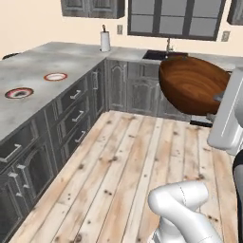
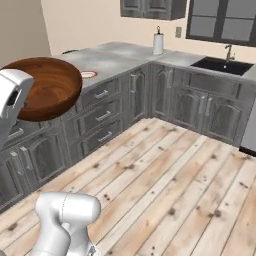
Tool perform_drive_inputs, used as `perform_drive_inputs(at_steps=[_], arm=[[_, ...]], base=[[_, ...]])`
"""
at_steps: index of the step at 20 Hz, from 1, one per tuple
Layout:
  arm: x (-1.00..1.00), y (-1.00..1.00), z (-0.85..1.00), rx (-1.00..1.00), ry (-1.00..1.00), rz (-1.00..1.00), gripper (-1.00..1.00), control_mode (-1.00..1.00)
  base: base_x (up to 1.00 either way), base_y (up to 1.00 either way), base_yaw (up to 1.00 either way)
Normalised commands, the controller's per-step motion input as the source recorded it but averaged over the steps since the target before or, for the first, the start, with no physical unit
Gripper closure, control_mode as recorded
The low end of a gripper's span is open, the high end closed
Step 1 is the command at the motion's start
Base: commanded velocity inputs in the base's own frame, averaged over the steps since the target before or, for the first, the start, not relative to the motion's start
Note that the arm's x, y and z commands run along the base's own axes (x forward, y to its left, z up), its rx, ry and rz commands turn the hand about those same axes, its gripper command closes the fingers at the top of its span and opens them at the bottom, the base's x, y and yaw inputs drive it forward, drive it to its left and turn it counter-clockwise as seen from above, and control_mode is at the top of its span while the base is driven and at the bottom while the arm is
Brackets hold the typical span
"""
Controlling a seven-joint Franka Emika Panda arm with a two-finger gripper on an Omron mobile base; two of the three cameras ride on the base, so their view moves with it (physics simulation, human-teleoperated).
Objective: Move the bowls from the cabinet to the plates on the dining table.
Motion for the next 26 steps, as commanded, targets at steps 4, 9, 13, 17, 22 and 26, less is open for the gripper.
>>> perform_drive_inputs(at_steps=[4, 9, 13, 17, 22, 26], arm=[[0.0, 0.0, 0.0, 0.0, 0.0, 0.0, 1.0, 1.0], [0.0, 0.0, 0.0, 0.0, 0.0, 0.0, 1.0, 1.0], [0.0, 0.0, 0.0, 0.0, 0.0, 0.0, 1.0, 1.0], [0.0, 0.0, 0.0, 0.0, 0.0, 0.0, 1.0, 1.0], [0.0, 0.0, 0.0, 0.0, 0.0, 0.0, 1.0, 1.0], [0.0, 0.0, 0.0, 0.0, 0.0, 0.0, 1.0, 1.0]], base=[[0.81, 0.0, 0.33], [0.89, 0.0, 0.31], [0.83, 0.0, 0.32], [0.58, 0.0, 0.4], [0.54, 0.0, 0.41], [0.55, 0.0, 0.41]])
